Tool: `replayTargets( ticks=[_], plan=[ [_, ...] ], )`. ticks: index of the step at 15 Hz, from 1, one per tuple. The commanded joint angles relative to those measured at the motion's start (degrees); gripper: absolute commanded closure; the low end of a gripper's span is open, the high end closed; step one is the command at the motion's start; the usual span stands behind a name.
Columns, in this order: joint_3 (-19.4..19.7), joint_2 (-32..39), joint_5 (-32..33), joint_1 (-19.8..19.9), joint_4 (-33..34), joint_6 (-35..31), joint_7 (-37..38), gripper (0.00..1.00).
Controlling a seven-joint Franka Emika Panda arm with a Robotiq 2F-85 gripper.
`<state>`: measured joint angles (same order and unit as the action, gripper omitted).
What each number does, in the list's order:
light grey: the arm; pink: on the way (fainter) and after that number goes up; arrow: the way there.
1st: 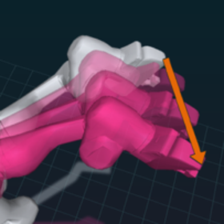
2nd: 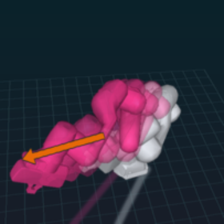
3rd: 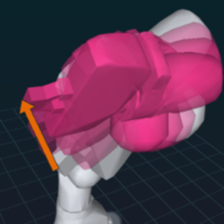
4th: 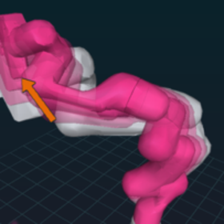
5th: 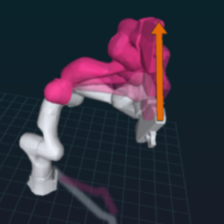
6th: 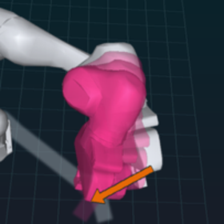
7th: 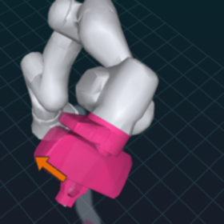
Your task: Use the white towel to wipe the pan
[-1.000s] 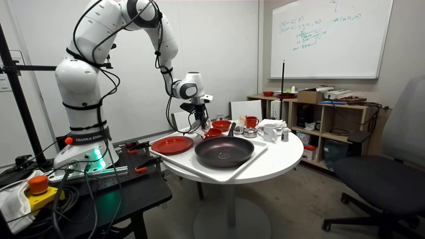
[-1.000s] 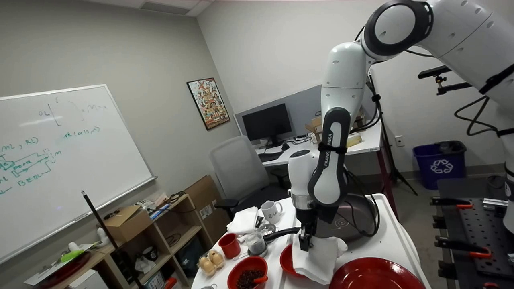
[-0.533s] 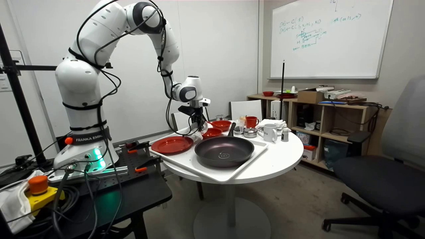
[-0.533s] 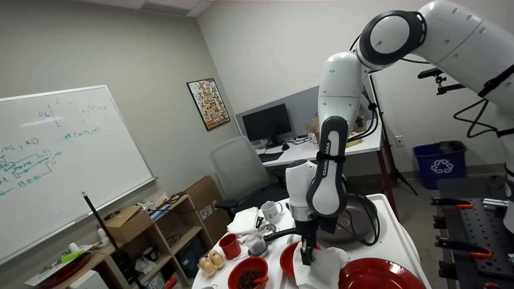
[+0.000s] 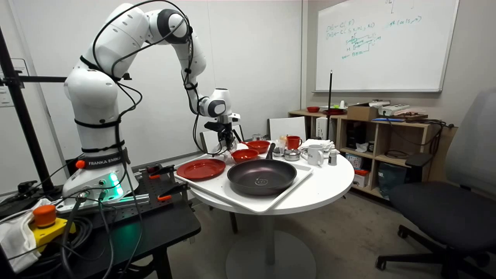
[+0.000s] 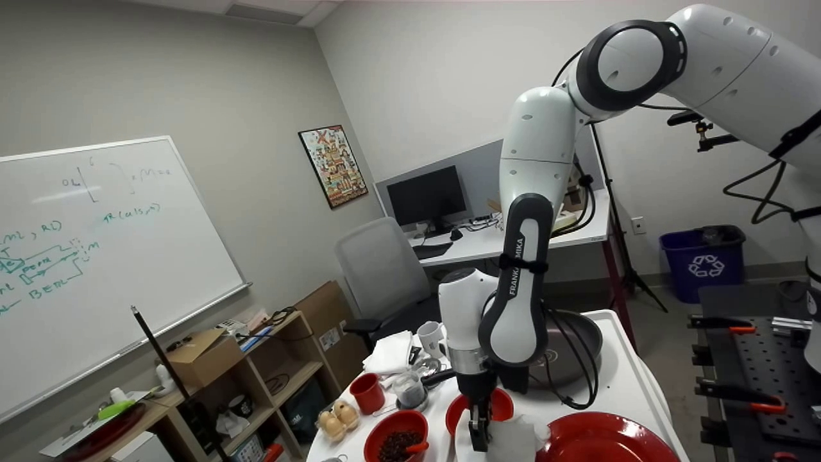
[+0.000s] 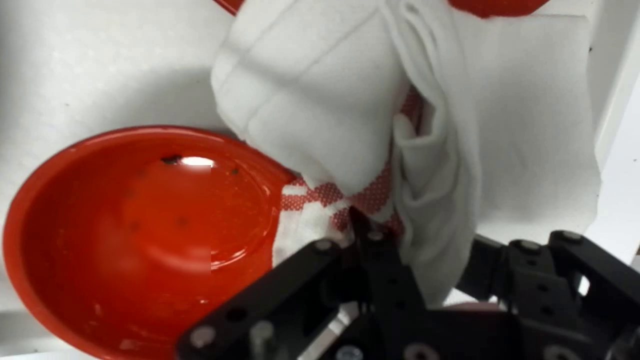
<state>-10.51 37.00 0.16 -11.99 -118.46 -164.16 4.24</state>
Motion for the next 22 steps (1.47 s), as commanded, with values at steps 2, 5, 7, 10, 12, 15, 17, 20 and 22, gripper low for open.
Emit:
replayTargets(
  ticks=[2, 5, 7, 10, 12, 15, 17, 20, 22],
  plan=[
    [1.2, 2.3, 1.4, -3.0, 4.4, 3.4, -1.1, 0.97],
    [-0.3, 5.5, 0.8, -2.3, 8.6, 6.8, -3.2, 0.97],
    [-0.8, 8.0, 0.5, -2.0, 11.9, 9.6, -4.5, 0.97],
    [-1.4, 11.4, 0.5, -1.6, 16.5, 13.2, -6.7, 0.97],
    [-1.4, 13.5, 0.5, -1.7, 19.3, 15.1, -7.5, 0.97],
    [-1.5, 16.0, 0.5, -1.9, 22.7, 18.0, -8.5, 0.97],
    [-1.4, 17.3, 0.6, -2.1, 24.6, 19.4, -8.7, 0.97],
    [-1.1, 18.3, 0.6, -2.6, 26.3, 21.0, -8.5, 0.97],
    [-1.1, 18.3, 0.7, -2.7, 26.7, 21.5, -8.5, 0.97]
  ],
)
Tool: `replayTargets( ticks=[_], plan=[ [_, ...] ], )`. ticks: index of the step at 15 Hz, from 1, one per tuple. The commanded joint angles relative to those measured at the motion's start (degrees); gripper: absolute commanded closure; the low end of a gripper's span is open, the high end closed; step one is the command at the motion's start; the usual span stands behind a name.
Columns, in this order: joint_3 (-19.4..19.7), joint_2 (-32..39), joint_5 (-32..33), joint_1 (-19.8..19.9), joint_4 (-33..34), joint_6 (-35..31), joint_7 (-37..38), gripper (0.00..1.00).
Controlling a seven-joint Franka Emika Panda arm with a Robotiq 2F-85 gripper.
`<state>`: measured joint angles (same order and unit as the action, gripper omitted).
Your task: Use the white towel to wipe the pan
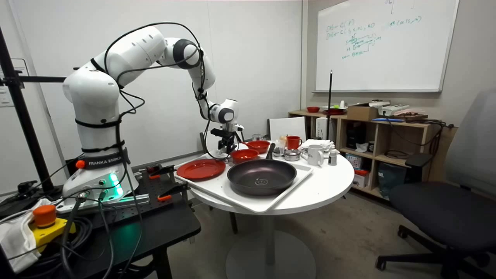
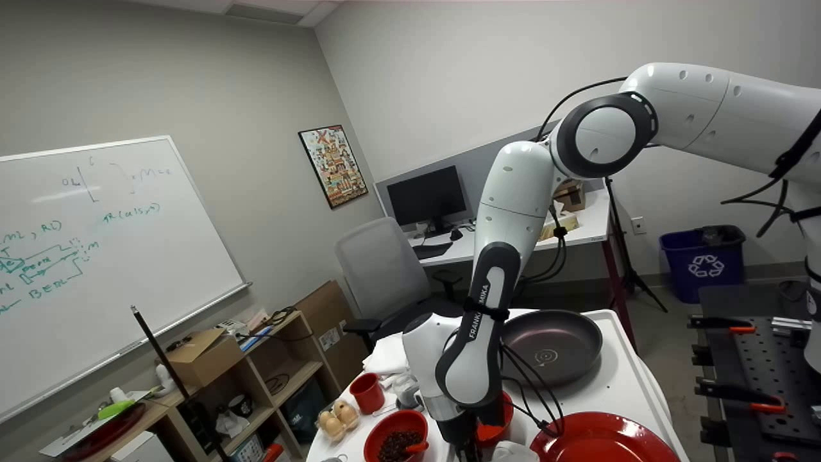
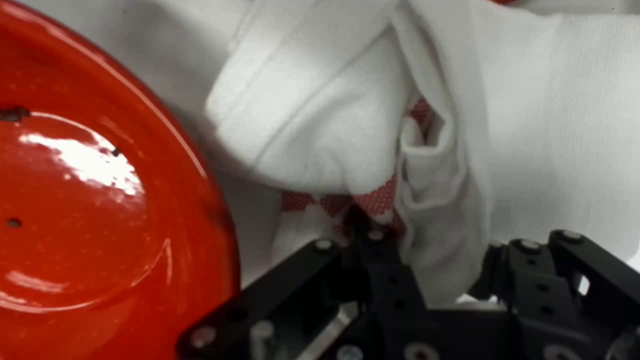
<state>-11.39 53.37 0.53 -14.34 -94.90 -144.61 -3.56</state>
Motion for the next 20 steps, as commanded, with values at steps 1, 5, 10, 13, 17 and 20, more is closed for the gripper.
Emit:
replayTargets(
  ticks=[1, 5, 10, 13, 17, 20],
  plan=[
    [-0.1, 1.9, 0.4, -0.5, 3.2, 2.0, -0.6, 0.97],
    [-0.1, 1.8, 0.5, -0.9, 3.4, 1.9, -0.5, 0.48],
    [-0.3, 1.6, 0.4, -1.2, 3.1, 1.7, -0.7, 0.10],
    [-0.5, 1.0, 0.5, -1.2, 2.4, 1.3, -0.8, 0.00],
    [-1.5, -1.9, 0.1, -1.2, -0.8, 0.1, -0.5, 0.00],
    [-2.7, -6.0, -0.6, -0.8, -4.7, -1.4, 0.0, 0.00]
  ],
)
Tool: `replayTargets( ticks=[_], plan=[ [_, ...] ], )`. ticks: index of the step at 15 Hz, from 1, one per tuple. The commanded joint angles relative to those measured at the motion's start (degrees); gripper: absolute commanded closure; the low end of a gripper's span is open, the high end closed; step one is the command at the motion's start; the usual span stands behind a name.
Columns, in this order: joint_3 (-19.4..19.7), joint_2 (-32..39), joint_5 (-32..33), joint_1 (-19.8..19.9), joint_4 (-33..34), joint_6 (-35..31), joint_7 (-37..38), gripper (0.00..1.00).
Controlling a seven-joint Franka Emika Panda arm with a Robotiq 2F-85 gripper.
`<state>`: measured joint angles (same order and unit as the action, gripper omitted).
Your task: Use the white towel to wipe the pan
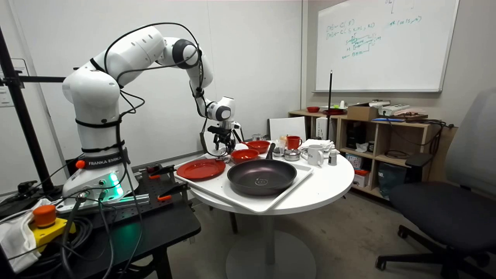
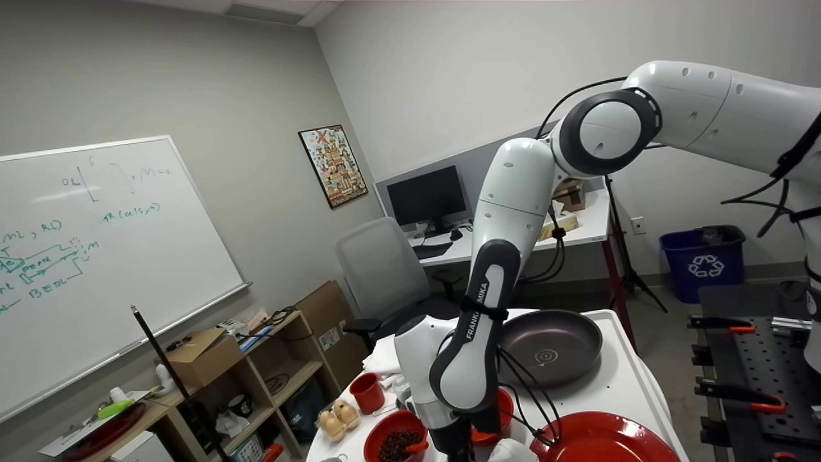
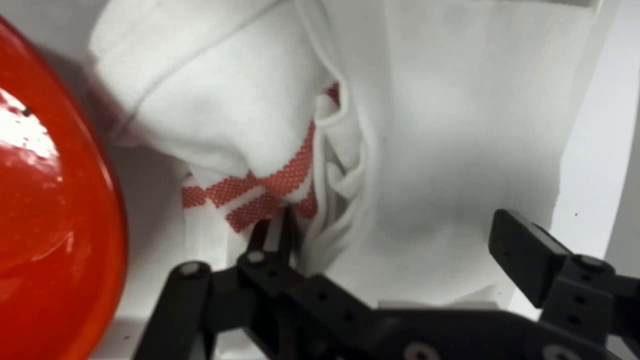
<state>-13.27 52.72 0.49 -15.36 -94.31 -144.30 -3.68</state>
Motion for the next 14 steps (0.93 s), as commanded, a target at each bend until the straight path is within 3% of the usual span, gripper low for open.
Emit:
replayTargets(
  ticks=[1, 6, 14],
  plan=[
    [-0.9, -6.7, -0.7, 0.1, -6.5, -2.2, 0.6, 0.00],
    [0.5, -15.0, -1.1, -0.9, -12.7, -4.2, 5.9, 0.00],
    [5.9, -25.0, -2.4, -1.1, -20.2, 3.0, 21.2, 0.00]
  ],
)
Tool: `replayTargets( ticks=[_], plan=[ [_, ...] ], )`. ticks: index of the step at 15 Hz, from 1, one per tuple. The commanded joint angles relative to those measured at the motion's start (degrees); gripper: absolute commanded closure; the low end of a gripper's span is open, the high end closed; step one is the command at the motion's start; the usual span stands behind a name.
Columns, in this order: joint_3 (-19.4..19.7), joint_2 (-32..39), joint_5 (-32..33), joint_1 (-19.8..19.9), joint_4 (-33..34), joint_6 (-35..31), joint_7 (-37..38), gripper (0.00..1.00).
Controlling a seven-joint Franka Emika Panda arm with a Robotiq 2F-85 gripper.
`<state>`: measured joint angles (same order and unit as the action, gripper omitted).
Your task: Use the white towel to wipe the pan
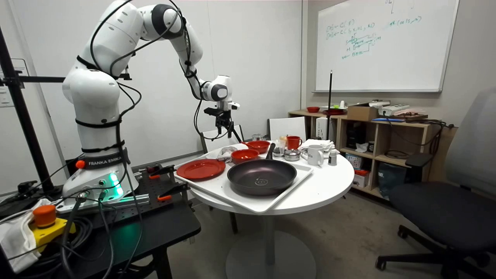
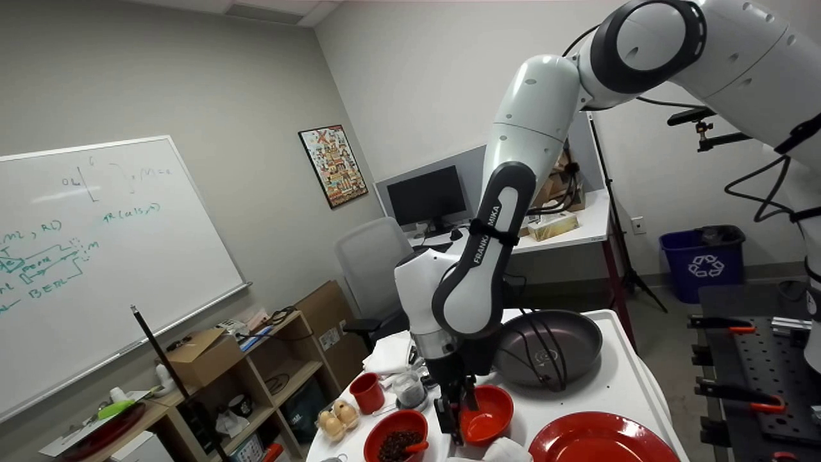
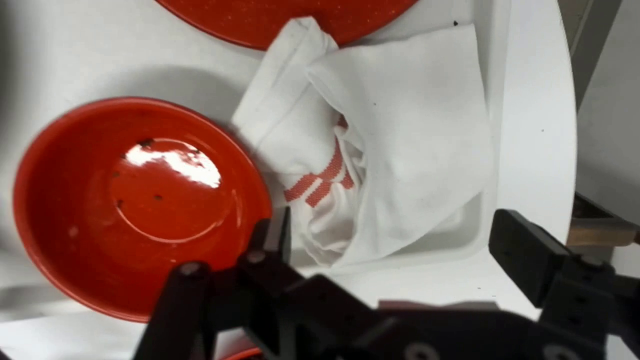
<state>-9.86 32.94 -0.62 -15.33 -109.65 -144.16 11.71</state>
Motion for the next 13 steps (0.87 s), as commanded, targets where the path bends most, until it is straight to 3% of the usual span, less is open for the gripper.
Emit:
replayTargets(
  ticks=[1, 7, 8, 13],
  plan=[
    [3.5, -6.3, -0.8, -1.6, -5.9, 3.7, 8.5, 0.00],
    [7.2, -10.6, 1.2, -3.0, -11.0, 11.0, 23.0, 0.00],
    [5.8, -7.9, 0.2, -1.4, -8.1, 9.2, 18.1, 0.00],
    [5.9, -8.0, 0.3, -1.5, -8.4, 9.3, 18.5, 0.00]
  ],
)
